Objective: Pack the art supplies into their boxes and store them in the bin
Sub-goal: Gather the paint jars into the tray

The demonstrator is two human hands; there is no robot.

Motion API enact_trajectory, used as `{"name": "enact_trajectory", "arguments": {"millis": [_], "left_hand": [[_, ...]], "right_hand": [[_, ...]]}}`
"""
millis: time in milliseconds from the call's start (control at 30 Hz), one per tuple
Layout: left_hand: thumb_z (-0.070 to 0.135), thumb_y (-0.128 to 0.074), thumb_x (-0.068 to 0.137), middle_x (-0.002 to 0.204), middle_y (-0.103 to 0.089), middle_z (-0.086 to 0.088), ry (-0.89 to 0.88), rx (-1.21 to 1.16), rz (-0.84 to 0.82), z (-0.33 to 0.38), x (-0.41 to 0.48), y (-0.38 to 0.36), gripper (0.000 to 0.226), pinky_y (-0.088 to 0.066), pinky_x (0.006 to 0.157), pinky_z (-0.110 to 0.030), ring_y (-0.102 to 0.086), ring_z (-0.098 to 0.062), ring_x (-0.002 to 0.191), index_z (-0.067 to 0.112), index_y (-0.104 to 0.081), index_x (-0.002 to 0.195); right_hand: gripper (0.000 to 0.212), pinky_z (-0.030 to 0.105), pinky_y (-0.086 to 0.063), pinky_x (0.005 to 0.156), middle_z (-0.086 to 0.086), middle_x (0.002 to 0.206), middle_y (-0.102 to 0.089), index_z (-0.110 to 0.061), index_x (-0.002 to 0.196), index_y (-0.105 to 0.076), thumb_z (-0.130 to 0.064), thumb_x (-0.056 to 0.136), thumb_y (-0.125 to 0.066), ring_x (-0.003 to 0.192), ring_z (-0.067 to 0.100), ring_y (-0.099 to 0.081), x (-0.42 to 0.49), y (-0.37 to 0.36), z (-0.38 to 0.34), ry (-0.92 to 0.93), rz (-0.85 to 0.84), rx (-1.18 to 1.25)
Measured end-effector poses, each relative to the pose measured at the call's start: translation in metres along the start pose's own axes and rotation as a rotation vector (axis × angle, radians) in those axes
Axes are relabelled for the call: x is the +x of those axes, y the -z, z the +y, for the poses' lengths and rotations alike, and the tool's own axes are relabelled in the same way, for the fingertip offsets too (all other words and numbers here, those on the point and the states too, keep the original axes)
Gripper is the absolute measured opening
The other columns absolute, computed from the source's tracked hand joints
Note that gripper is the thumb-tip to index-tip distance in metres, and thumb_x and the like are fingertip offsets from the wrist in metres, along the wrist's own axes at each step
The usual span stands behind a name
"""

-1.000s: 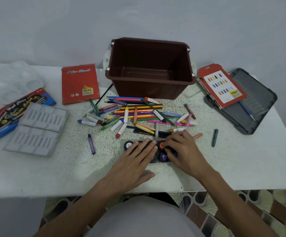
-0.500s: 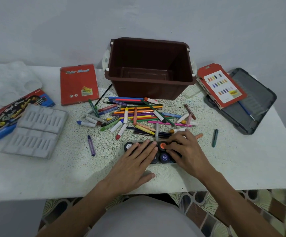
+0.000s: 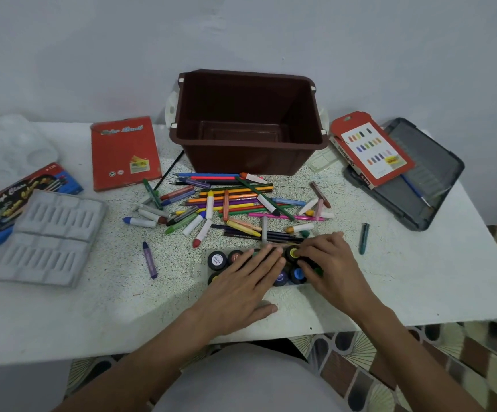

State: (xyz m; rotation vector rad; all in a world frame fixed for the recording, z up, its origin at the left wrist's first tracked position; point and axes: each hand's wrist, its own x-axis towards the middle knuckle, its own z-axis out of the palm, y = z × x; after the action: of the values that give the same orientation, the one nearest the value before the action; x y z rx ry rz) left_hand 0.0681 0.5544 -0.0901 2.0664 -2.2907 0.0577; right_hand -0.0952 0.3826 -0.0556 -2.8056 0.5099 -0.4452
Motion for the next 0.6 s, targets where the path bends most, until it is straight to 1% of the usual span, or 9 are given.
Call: {"name": "enact_trajectory", "arguments": {"millis": [67,133,233,300,367,467,600], "left_hand": [[0.059,-0.032,0.101,0.164,-0.009,-0.012,0.002,0.003,-0.001,-0.0005,0.0003,-0.0002,0.079,-0.014,0.12,-0.044,-0.004,-0.027,0.152,0.004,-0.018,0.155],[0.059,-0.032,0.101,0.164,-0.009,-0.012,0.005,0.001,-0.008,-0.0002,0.0009,-0.0001,0.079,-0.014,0.119,-0.045,-0.004,-0.027,0.152,0.004,-0.017,0.155],[0.059,-0.031,0.101,0.164,-0.009,-0.012,0.006,0.0,-0.013,0.0007,0.0008,-0.0002,0.079,-0.015,0.119,-0.045,-0.004,-0.027,0.152,0.004,-0.017,0.155],[0.06,-0.031,0.101,0.164,-0.009,-0.013,0.008,0.004,-0.009,0.0014,0.0008,0.0001,0.079,-0.014,0.119,-0.045,-0.004,-0.027,0.152,0.004,-0.017,0.155],[0.06,-0.031,0.101,0.164,-0.009,-0.013,0.011,0.006,-0.008,0.0017,0.001,0.0004,0.079,-0.014,0.12,-0.045,-0.004,-0.027,0.152,0.003,-0.018,0.155],[0.06,-0.031,0.101,0.164,-0.009,-0.013,0.015,0.007,-0.014,0.0025,0.0009,0.0009,0.079,-0.013,0.12,-0.045,-0.004,-0.027,0.152,0.003,-0.018,0.155],[0.059,-0.031,0.101,0.164,-0.01,-0.013,0.022,-0.008,-0.016,0.0033,0.0006,0.0019,0.079,-0.013,0.12,-0.044,-0.004,-0.027,0.152,0.003,-0.019,0.155]], "right_hand": [[0.018,0.029,-0.034,0.08,-0.003,0.101,-0.067,-0.016,0.097,-0.072,-0.011,0.08,-0.077,0.09,0.017,-0.049,0.0031,0.0002,-0.0019,-0.038,-0.017,0.041],[0.018,0.028,-0.032,0.078,-0.003,0.098,-0.064,-0.017,0.096,-0.071,-0.01,0.08,-0.077,0.088,0.015,-0.042,0.0052,0.0005,-0.002,-0.107,-0.049,0.111],[0.016,0.031,-0.034,0.078,-0.003,0.097,-0.059,-0.018,0.094,-0.069,-0.01,0.082,-0.074,0.091,0.019,-0.043,0.006,-0.0005,-0.0009,-0.204,-0.096,0.217],[0.015,0.034,-0.037,0.079,-0.004,0.096,-0.056,-0.019,0.092,-0.068,-0.009,0.081,-0.073,0.093,0.022,-0.046,0.006,-0.0023,-0.0016,-0.236,-0.107,0.262],[0.017,0.035,-0.039,0.08,-0.005,0.095,-0.055,-0.02,0.091,-0.068,-0.008,0.081,-0.072,0.093,0.022,-0.046,0.0064,-0.0041,-0.0021,-0.251,-0.108,0.276],[0.017,0.032,-0.036,0.081,-0.005,0.097,-0.055,-0.02,0.092,-0.069,-0.008,0.081,-0.073,0.094,0.02,-0.044,0.0066,-0.0052,-0.0013,-0.257,-0.107,0.274],[0.013,0.034,-0.036,0.083,-0.004,0.102,-0.058,-0.018,0.096,-0.071,-0.012,0.085,-0.07,0.095,0.019,-0.044,0.0025,-0.0038,-0.0005,-0.182,-0.059,0.235]]}}
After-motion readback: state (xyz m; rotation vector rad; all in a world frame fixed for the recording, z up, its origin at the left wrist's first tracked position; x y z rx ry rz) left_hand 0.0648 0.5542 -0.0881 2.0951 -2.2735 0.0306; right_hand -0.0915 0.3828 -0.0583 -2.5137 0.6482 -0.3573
